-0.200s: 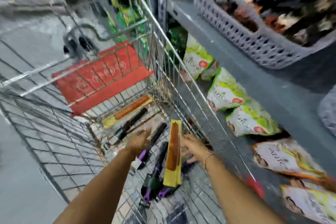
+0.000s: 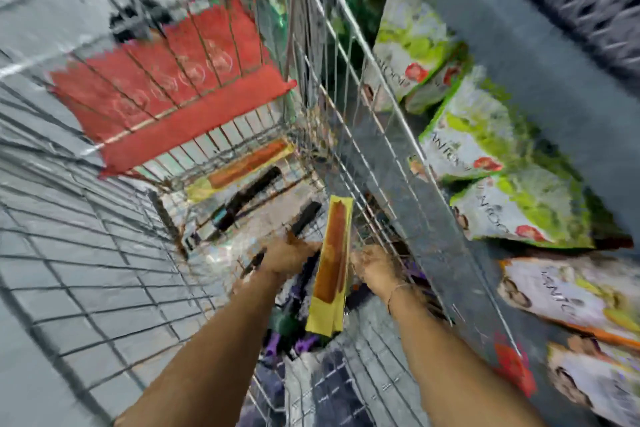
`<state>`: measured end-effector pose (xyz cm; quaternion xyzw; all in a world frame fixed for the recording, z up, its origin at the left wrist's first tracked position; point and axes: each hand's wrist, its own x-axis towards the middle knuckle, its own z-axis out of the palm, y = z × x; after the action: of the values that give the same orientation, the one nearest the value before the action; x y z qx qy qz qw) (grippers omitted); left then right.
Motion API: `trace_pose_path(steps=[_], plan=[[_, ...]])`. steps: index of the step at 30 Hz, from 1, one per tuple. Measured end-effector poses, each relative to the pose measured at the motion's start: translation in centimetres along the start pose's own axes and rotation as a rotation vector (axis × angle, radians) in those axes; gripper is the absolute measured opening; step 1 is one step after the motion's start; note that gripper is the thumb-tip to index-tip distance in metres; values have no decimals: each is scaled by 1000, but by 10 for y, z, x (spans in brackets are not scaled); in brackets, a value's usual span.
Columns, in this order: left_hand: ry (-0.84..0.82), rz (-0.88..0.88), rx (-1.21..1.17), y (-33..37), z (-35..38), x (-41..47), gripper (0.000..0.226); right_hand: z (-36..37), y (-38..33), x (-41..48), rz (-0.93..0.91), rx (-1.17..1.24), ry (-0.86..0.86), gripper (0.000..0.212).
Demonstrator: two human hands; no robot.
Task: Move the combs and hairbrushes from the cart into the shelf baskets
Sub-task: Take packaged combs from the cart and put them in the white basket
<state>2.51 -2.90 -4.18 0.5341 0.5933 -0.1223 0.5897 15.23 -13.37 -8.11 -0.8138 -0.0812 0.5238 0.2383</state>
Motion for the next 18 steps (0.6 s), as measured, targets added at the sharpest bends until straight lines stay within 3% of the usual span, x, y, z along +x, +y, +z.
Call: trace_pose_path(steps=[3,4,6,10,16,18], plan=[[43,21,242,1,21,5,26,7,8,12,-52,-60,54,47],[60,2,241,-1,27,9,33,8,3,9,-28,-133,35,36],[101,3,250,-2,33,12,24,16,-2,14,97,-15,25,16],[176,62,370,-9,42,17,43,16,-9,15,123,34,53,29],[155,-20,31,-10,40,17,36,1,-20,4,185,157,-193,29],[148,-60,-78,-12,28,14,45,-5,-15,2,216,217,-252,24]])
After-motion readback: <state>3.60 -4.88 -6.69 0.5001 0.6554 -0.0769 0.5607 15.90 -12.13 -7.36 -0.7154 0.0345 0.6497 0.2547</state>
